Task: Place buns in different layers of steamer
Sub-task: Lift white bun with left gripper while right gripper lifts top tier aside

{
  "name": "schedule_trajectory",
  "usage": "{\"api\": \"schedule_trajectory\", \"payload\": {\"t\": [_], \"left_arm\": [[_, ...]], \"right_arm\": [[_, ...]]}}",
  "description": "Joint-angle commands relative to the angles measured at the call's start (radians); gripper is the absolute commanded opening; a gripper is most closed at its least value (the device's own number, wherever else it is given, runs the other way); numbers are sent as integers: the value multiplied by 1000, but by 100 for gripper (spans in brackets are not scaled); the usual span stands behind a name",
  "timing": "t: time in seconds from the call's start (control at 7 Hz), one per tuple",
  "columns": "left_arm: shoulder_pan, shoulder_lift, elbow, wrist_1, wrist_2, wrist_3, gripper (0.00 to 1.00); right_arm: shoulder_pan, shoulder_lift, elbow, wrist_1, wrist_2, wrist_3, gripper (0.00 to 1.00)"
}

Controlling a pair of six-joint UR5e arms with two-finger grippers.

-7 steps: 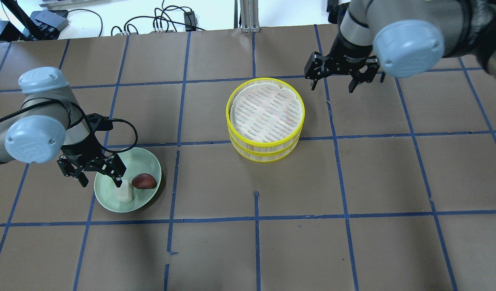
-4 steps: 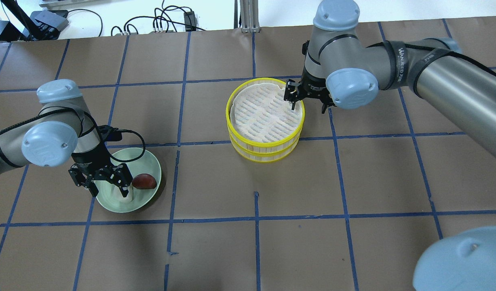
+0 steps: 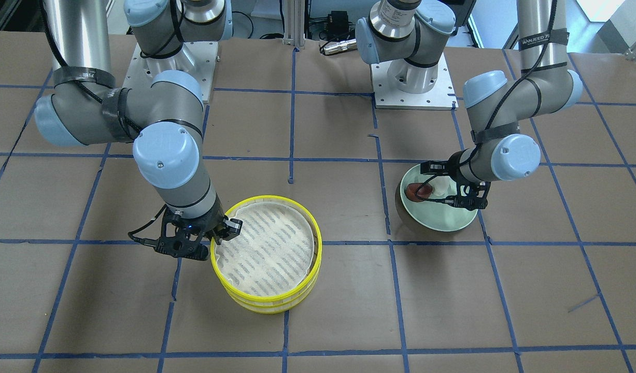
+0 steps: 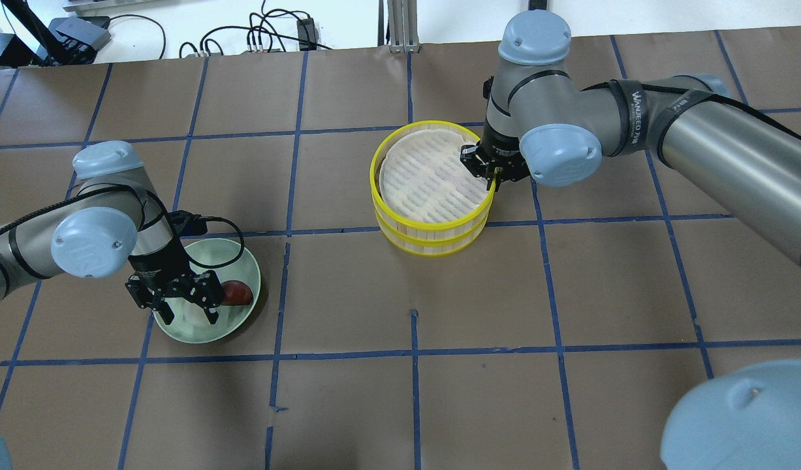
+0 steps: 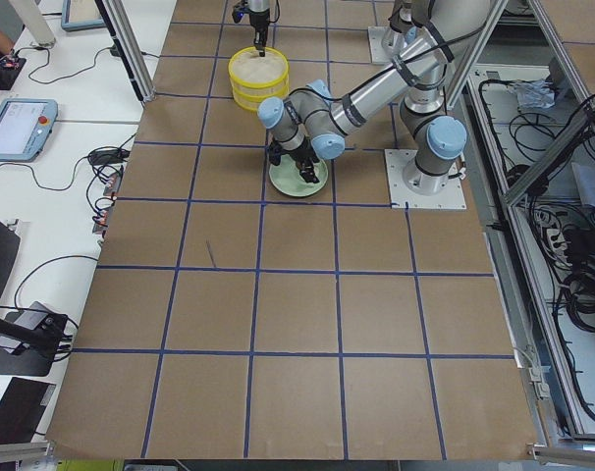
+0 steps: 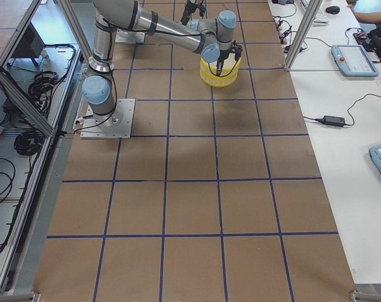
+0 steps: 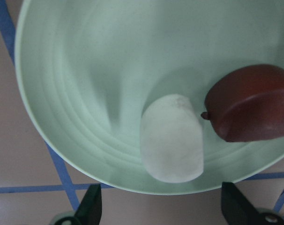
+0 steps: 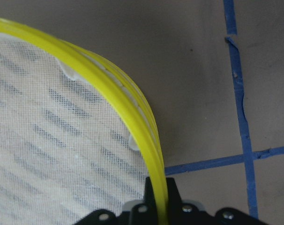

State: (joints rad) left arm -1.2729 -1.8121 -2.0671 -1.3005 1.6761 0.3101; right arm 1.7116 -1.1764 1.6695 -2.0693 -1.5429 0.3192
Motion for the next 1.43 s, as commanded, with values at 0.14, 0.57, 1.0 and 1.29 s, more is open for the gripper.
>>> {"api": "schedule_trajectory", "payload": {"t": [0.14, 0.57, 1.0, 1.29], "left_arm": [[1, -3, -2, 27, -2, 0, 2], [-14, 118, 77, 84, -9, 4, 0], [-235, 134, 272, -2, -90, -238, 0], [-412, 59, 355, 169, -235, -412, 1]], "right_arm": [[-10, -99, -16, 78, -9, -43, 5], [-200, -112, -40, 109, -9, -373, 5], [-383, -89, -34, 104, -44, -671, 6], [-411, -62, -34, 100, -48, -710, 6]]}}
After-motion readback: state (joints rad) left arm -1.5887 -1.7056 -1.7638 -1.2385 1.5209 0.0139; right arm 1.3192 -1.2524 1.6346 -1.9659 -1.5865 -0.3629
